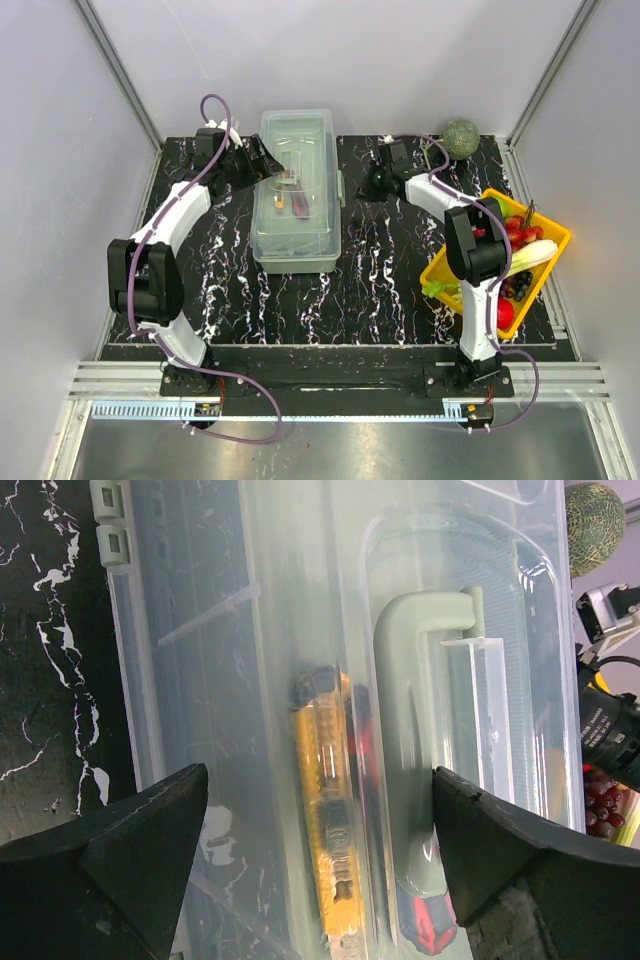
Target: Pack the tool kit
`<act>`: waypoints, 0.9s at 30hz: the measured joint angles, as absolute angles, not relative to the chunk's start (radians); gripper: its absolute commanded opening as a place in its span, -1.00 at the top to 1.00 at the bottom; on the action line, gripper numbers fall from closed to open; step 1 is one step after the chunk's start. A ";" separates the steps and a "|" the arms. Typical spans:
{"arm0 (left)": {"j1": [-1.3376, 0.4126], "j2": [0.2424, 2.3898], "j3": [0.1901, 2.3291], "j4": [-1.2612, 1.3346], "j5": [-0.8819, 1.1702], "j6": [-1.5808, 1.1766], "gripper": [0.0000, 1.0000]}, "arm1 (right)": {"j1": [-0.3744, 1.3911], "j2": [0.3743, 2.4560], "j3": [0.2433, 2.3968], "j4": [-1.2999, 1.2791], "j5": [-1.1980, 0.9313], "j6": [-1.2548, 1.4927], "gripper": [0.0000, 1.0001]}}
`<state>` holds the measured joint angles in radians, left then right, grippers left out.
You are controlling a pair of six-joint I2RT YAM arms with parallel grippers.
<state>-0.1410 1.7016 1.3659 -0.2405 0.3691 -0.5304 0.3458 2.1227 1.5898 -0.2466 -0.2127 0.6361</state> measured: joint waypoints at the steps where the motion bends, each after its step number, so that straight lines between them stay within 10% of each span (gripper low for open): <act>1: -0.141 1.706 1.375 -0.252 0.371 -0.530 -0.71 | 0.350 2.125 1.598 -0.243 -0.213 0.628 0.97; 27: -0.123 1.737 1.365 -0.184 0.454 -0.535 -0.55 | 0.387 2.163 1.516 0.092 -0.330 0.682 1.00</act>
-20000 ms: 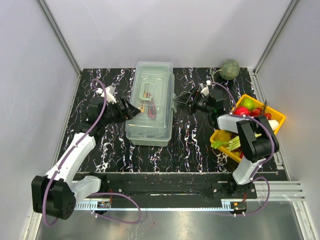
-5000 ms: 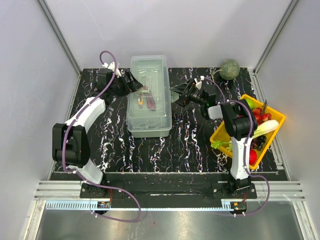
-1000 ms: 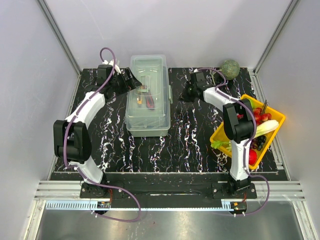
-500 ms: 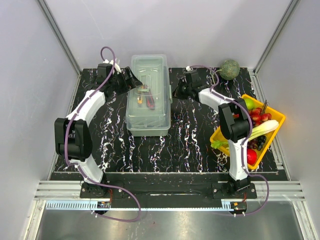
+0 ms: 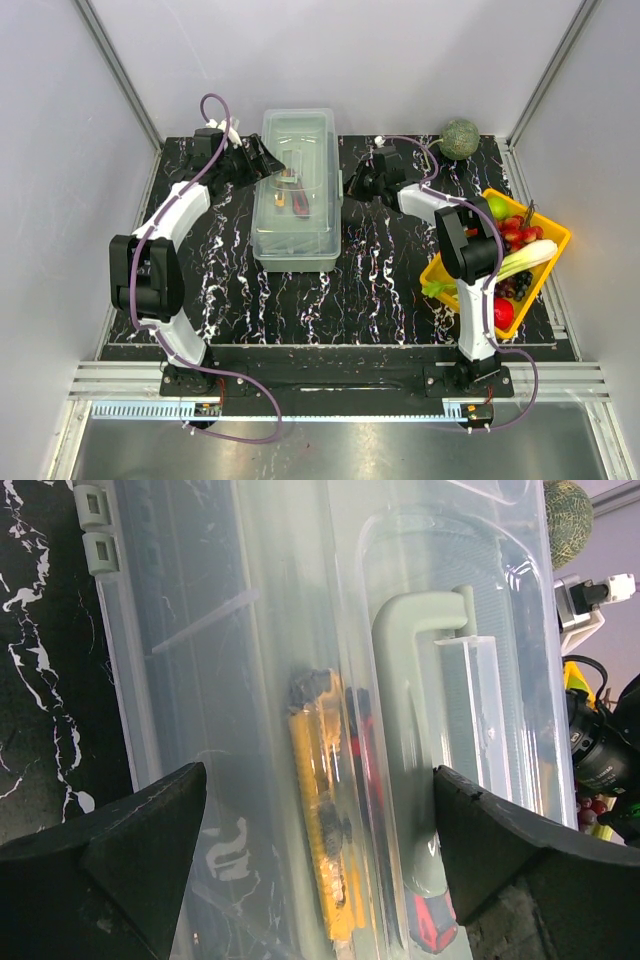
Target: Pack the tool kit
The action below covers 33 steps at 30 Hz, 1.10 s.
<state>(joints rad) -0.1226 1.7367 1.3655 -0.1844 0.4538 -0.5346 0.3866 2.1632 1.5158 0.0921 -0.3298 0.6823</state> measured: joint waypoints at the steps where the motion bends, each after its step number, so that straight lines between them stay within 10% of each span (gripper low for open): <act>1: -0.123 1.736 1.365 -0.183 0.450 -0.534 -0.61 | 0.387 2.163 1.516 0.089 -0.323 0.683 1.00; 11: -0.134 1.717 1.428 -0.310 0.358 -0.529 -0.96 | 0.418 1.994 1.456 -0.155 -0.069 0.661 0.78; 19: -0.122 1.670 1.584 -0.506 0.294 -0.516 -0.98 | 0.317 1.667 1.331 -0.372 0.119 0.620 0.06; 25: -0.095 1.345 1.489 -0.629 0.222 -0.513 -0.98 | 0.319 1.293 1.218 -0.549 0.167 0.577 -0.99; 33: -0.097 0.749 1.284 -0.809 0.228 -0.487 -0.98 | 0.320 0.811 1.244 -0.808 0.132 0.548 -0.99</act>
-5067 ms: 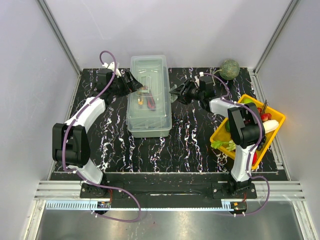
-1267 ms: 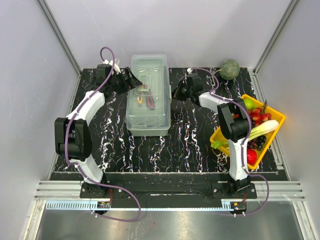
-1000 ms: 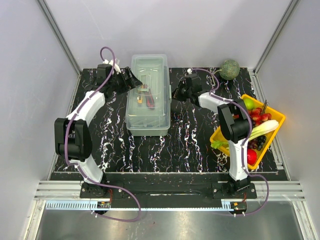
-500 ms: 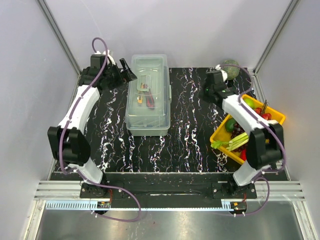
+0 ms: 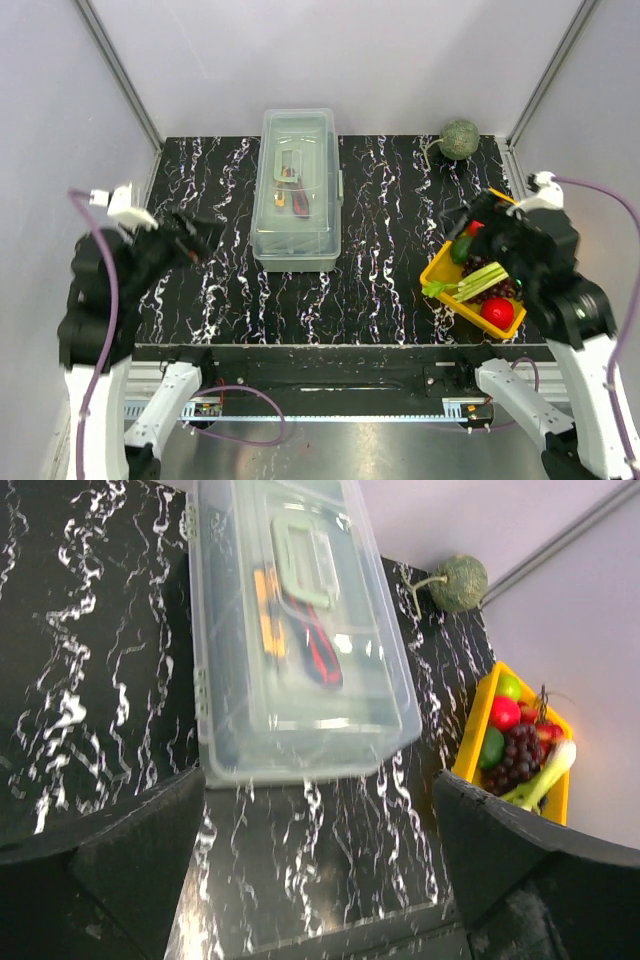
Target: Pack the tool kit
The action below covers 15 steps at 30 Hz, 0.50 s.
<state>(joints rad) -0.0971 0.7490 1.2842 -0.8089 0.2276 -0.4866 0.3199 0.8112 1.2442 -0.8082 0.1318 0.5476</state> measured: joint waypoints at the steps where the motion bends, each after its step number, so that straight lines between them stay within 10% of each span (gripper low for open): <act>1: -0.097 0.677 1.264 -0.846 0.227 -0.484 -0.98 | 0.320 0.769 1.264 -0.851 0.129 0.546 -0.99; 15: -0.159 0.307 1.195 -1.208 0.131 -0.467 -0.98 | 0.320 0.537 1.369 -1.229 0.122 0.562 -0.99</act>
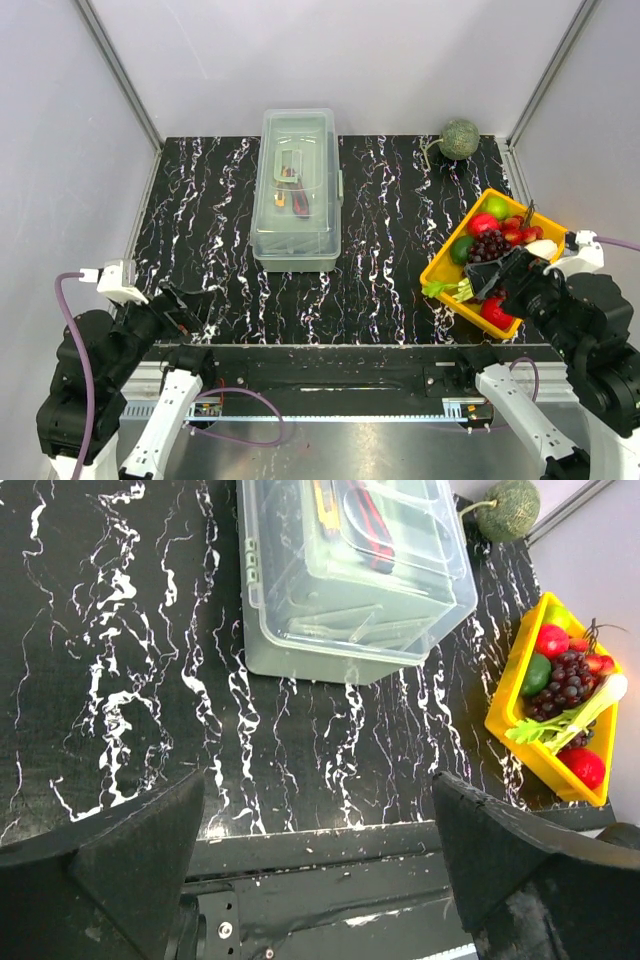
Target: Pack the tool kit
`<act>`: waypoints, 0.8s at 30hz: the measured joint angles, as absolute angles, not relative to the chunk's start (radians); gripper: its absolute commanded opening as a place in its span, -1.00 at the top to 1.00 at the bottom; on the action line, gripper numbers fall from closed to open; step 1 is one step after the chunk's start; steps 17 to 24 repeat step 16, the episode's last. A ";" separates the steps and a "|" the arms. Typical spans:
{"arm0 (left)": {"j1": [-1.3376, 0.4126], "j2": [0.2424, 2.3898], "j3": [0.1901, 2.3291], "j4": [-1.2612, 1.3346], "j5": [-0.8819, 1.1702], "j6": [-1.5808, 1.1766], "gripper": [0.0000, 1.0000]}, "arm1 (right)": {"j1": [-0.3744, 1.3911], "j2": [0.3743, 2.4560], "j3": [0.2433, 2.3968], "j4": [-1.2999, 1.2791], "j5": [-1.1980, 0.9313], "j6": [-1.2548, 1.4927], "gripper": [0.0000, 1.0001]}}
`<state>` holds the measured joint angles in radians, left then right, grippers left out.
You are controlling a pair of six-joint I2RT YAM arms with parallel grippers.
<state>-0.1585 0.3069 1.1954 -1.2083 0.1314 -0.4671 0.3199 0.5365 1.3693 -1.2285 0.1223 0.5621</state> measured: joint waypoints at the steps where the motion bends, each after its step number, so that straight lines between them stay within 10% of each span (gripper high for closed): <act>1: -0.165 0.307 1.195 -1.216 0.125 -0.467 -0.98 | 0.320 0.529 1.375 -1.244 0.122 0.564 -0.99; 24: -0.209 0.293 1.191 -1.242 0.052 -0.467 -0.98 | 0.320 0.504 1.439 -1.333 0.139 0.599 -0.99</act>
